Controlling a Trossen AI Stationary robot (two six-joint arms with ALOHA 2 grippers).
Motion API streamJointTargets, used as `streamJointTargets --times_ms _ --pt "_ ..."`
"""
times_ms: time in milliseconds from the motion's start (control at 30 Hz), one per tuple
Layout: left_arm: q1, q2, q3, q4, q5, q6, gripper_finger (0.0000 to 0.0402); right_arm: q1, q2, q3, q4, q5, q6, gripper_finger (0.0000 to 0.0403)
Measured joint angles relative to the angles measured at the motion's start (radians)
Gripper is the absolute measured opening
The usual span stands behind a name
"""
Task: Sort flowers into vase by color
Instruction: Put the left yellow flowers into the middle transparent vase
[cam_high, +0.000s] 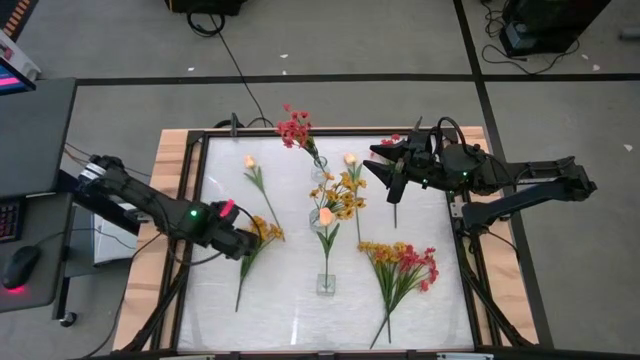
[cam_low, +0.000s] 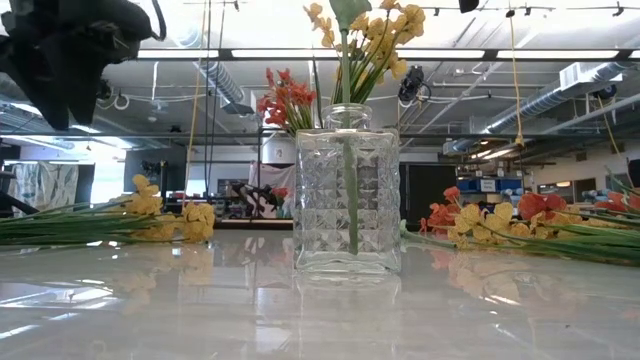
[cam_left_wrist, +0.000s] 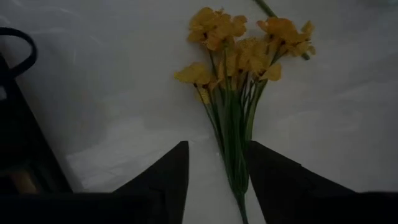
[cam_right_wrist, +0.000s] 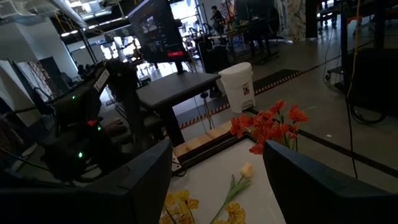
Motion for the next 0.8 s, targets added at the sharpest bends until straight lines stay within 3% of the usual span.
streamJointTargets --times_ms 333,800 --pt "-0.002 0.145 0.0 0.069 0.06 0.0 0.0288 0.0 0.0 0.0 0.0 0.0 0.0 0.0261" --pt "-0.003 0.32 -0.001 0.215 0.111 0.001 0.0299 0.0 0.0 0.0 0.0 0.0 0.0 0.0261"
